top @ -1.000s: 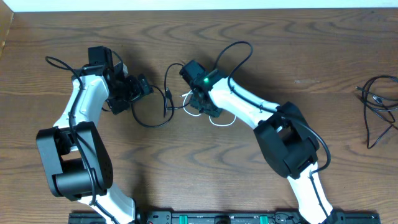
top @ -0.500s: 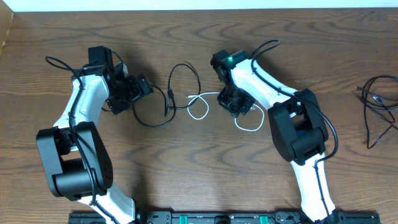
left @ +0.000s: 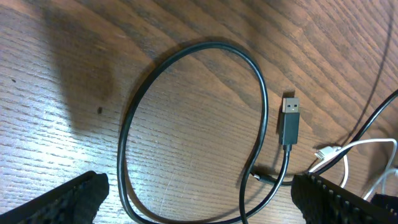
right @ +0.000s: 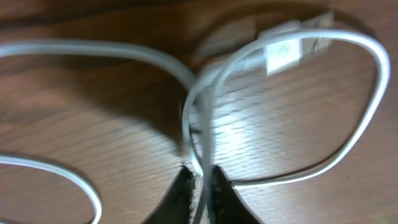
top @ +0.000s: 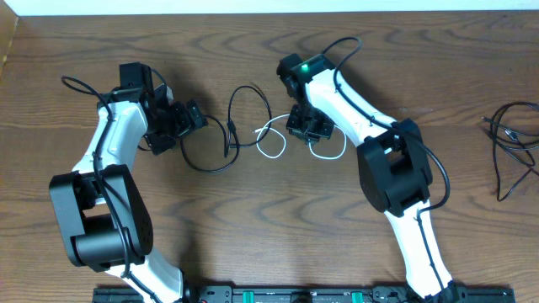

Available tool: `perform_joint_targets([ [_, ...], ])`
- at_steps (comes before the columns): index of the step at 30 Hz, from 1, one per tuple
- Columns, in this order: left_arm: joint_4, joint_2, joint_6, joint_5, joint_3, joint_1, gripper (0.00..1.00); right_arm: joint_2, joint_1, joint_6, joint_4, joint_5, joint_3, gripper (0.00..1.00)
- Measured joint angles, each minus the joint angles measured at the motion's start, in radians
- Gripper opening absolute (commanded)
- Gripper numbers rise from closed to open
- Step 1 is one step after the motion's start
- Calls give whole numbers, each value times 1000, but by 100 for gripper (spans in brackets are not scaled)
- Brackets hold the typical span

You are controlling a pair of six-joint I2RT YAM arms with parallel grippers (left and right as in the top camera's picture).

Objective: Untangle cables

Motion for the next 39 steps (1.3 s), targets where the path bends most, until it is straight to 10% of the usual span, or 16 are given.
perform_joint_targets([
  [10,0,0,0,0,0,0,100,0,148,-146,143,90,1,73],
  [23,0,0,0,0,0,0,100,1,222,-158,168,243,-12,96],
  [39,0,0,0,0,0,0,100,8,216,-154,158,271,-14,98],
])
